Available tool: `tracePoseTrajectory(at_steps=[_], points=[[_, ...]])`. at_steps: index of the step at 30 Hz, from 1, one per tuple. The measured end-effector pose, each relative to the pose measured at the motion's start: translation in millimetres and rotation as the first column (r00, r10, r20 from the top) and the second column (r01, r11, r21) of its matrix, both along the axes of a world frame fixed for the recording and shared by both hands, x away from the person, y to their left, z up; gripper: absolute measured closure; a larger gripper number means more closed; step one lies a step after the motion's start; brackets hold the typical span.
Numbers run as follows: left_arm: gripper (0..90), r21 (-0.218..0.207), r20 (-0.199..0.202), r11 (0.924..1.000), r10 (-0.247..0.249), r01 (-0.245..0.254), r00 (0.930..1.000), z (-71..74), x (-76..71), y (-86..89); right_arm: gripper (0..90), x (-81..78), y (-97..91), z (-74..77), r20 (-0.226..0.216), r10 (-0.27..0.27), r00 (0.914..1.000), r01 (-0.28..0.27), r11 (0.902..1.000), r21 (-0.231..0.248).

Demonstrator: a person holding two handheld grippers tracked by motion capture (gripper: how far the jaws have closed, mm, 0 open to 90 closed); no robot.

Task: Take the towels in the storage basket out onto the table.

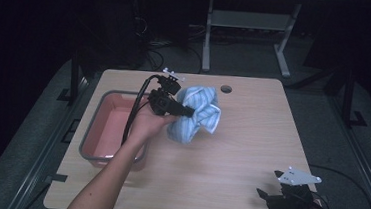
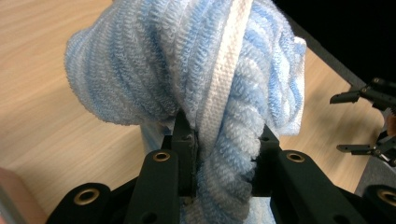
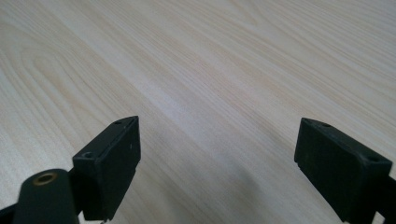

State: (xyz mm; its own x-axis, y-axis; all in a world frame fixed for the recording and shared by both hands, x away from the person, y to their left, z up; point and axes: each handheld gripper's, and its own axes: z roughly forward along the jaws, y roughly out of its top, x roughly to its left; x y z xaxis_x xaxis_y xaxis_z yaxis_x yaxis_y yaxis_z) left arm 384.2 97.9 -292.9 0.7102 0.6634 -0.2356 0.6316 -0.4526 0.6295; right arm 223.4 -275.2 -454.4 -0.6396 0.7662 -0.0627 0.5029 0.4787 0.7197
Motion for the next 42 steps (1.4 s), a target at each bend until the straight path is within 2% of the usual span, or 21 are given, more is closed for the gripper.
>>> tracePoseTrajectory(at_steps=[11, 20, 25, 42], points=[[69.9, 0.011, -0.021, 0.9999, -0.007, 0.007, 0.9998, -10.8, 8.2, -16.1, 13.9, 2.7, -0.7, 0.3, 0.007, 0.006, 1.0, -0.006, 0.9999, 0.013], [69.8, 0.039, -0.039, 0.9991, -0.013, 0.015, 0.9991, -24.8, 16.3, -34.8, 13.9, 2.8, -4.9, 0.4, 0.005, -0.002, 1.0, 0.002, 0.9997, 0.024], [69.8, 0.033, -0.05, 0.9994, -0.012, 0.013, 0.9987, -29.7, 19.9, -40.6, 13.9, 2.4, -5.9, 0.3, -0.001, -0.009, 1.0, 0.009, 0.9994, 0.033], [69.5, 0.03, -0.09, 0.9991, -0.027, 0.03, 0.9956, -62.4, 28.5, -71.4, 13.9, 2.7, -6.5, 0.5, 0.004, -0.004, 1.0, 0.003, 0.9996, 0.028]])
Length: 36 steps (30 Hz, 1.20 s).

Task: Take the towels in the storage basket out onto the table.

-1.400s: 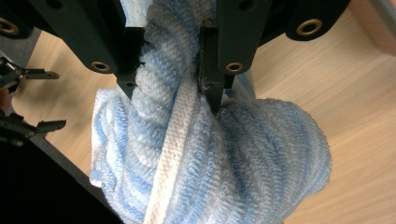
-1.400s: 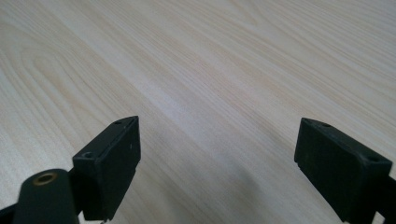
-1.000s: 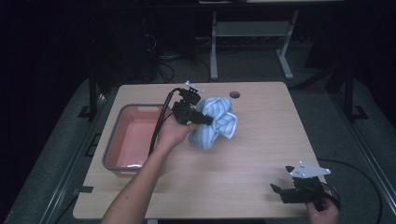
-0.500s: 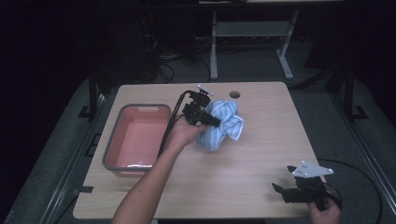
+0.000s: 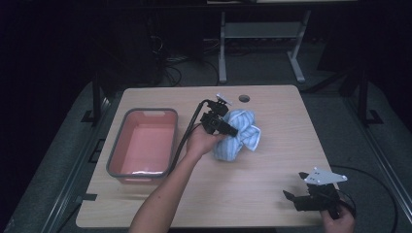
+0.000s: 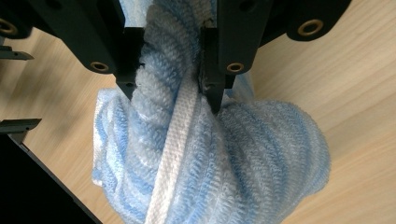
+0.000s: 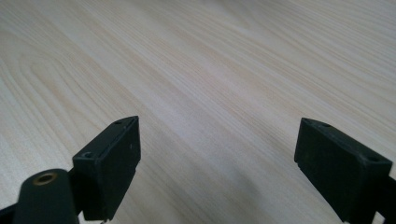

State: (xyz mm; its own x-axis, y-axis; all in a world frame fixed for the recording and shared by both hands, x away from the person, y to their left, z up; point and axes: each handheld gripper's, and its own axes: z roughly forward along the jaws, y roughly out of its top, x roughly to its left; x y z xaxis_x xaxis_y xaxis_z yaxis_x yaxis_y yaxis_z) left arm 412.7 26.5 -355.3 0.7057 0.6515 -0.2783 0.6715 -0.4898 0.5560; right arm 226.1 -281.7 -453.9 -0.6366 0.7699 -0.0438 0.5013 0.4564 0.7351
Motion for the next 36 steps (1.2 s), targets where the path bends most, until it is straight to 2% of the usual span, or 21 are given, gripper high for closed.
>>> tracePoseTrajectory(at_steps=[3, 4, 11, 15, 17, 23, 30, 34, 36], points=[[69.2, 0.003, -0.008, 0.9999, 0.013, -0.013, 0.9999, -6.9, 1.6, -3.7, 13.9, 0.0, -0.3, 0.2, 0.002, -0.001, 1.0, 0.001, 1.0, 0.007], [68.9, -0.007, -0.018, 0.9997, 0.023, -0.023, 0.9996, -12.7, 2.7, -5.3, 13.9, 0.4, -1.2, 0.2, 0.009, 0.003, 1.0, -0.003, 1.0, -0.001], [68.7, -0.022, -0.042, 0.9995, 0.021, -0.022, 0.9989, -28.7, 2.0, -12.1, 13.9, 0.7, -0.2, 0.0, 0.005, 0.005, 1.0, -0.005, 1.0, -0.007], [68.4, -0.01, -0.05, 0.9996, 0.025, -0.025, 0.9984, -39.5, 2.6, -15.3, 13.9, 0.6, 1.3, -0.1, 0.002, 0.006, 1.0, -0.006, 0.9999, -0.009], [67.9, 0.002, -0.042, 0.9997, 0.024, -0.024, 0.9988, -45.8, 1.1, -17.1, 13.9, 0.5, 1.5, -0.3, 0.001, 0.005, 1.0, -0.005, 1.0, -0.008], [67.4, 0.008, -0.053, 0.9995, 0.029, -0.029, 0.9982, -59.2, -1.5, -21.7, 13.8, 0.8, 2.9, -0.6, -0.003, 0.009, 1.0, -0.009, 0.9999, -0.009], [64.6, 0.018, -0.056, 0.9992, 0.037, -0.036, 0.9977, -66.9, -3.0, -27.1, 13.9, 0.2, 1.8, -0.2, 0.002, 0.011, 0.9999, -0.011, 0.9999, -0.009], [61.3, 0.005, -0.063, 0.9992, 0.041, -0.041, 0.9972, -69.9, -3.4, -28.6, 13.9, 0.5, 1.5, -0.5, 0.002, 0.01, 1.0, -0.01, 0.9999, -0.009], [58.8, -0.021, -0.074, 0.9986, 0.047, -0.049, 0.9961, -70.6, -3.7, -28.3, 13.9, -0.1, 3.6, -0.6, -0.001, 0.011, 0.9999, -0.011, 0.9999, -0.005]])
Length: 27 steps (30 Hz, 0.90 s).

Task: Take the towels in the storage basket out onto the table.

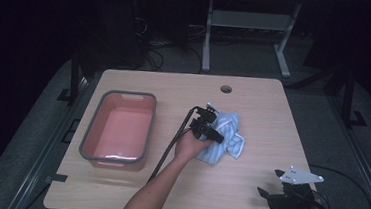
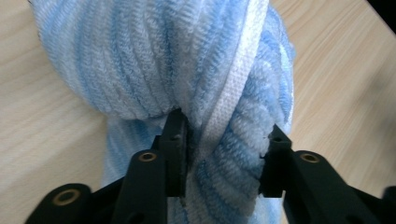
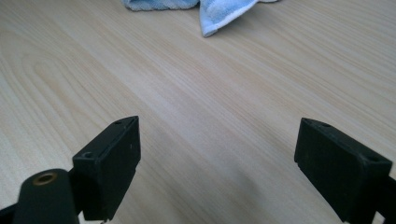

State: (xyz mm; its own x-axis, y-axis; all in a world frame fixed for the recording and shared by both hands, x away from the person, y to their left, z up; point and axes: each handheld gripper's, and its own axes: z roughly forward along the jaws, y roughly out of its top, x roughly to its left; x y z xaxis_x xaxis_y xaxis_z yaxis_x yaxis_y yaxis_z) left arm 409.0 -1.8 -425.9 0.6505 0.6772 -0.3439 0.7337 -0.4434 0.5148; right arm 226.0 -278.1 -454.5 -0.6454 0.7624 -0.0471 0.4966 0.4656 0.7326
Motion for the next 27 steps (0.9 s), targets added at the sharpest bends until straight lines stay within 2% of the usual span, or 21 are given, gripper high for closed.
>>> tracePoseTrajectory(at_steps=[5, 6, 10, 13, 18, 23, 27], points=[[53.3, -0.007, -0.002, 1.0, -0.001, 0.001, 1.0, -1.4, -2.1, 1.1, 13.9, 0.2, 2.2, -0.8, 0.0, -0.001, 1.0, 0.001, 1.0, -0.001], [48.8, -0.003, 0.007, 1.0, 0.005, -0.005, 1.0, -1.1, -3.7, 2.3, 13.9, 0.5, 3.1, -0.9, -0.001, 0.002, 1.0, -0.002, 1.0, -0.004], [44.1, -0.028, 0.011, 0.9995, 0.014, -0.013, 0.9998, 1.7, -8.4, 6.9, 13.9, 0.2, 3.5, -1.2, 0.001, 0.0, 1.0, 0.0, 1.0, -0.01], [42.4, -0.022, 0.012, 0.9998, 0.003, -0.003, 0.9999, 3.3, -10.3, 9.6, 13.9, 0.5, 3.1, -1.5, -0.003, -0.005, 1.0, 0.005, 1.0, -0.006], [39.3, -0.054, 0.034, 0.9985, 0.009, -0.007, 0.9994, 10.2, -17.3, 17.5, 13.9, 3.0, 1.6, -1.9, 0.001, -0.01, 1.0, 0.01, 0.9999, -0.009], [38.3, -0.053, 0.043, 0.9986, 0.008, -0.006, 0.9991, 13.6, -20.6, 22.7, 13.9, 3.6, -0.8, -2.2, -0.002, -0.016, 0.9999, 0.016, 0.9999, -0.005], [37.4, -0.036, 0.069, 0.9992, -0.014, 0.017, 0.9975, 18.2, -27.2, 28.3, 13.9, 4.7, -4.9, -2.2, -0.002, -0.029, 0.9996, 0.029, 0.9996, 0.0]])
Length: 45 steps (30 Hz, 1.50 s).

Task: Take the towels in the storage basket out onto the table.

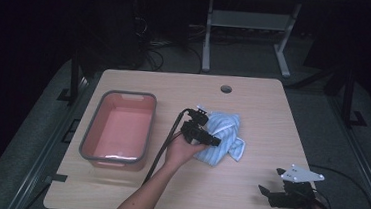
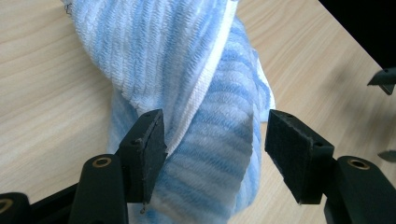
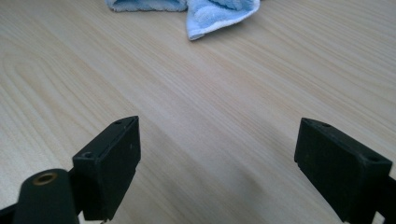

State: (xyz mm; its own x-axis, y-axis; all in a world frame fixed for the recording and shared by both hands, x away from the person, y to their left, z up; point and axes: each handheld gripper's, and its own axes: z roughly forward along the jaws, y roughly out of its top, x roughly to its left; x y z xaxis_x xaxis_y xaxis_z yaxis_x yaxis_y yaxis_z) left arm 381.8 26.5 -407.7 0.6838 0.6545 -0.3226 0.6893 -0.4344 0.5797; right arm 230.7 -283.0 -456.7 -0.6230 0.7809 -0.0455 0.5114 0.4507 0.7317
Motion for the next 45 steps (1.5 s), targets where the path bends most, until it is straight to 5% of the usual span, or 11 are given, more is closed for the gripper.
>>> tracePoseTrajectory(at_steps=[24, 45], points=[[29.3, -0.026, 0.039, 0.9996, -0.006, 0.007, 0.9992, -0.2, -31.4, 37.7, 13.9, 1.3, 1.2, -1.8, -0.002, -0.003, 1.0, 0.003, 0.9998, -0.02], [28.0, -0.044, 0.032, 0.999, -0.002, 0.004, 0.9995, -5.7, -50.0, 57.8, 13.9, 2.6, 1.2, -3.9, -0.008, -0.005, 1.0, 0.004, 0.9994, -0.033]])
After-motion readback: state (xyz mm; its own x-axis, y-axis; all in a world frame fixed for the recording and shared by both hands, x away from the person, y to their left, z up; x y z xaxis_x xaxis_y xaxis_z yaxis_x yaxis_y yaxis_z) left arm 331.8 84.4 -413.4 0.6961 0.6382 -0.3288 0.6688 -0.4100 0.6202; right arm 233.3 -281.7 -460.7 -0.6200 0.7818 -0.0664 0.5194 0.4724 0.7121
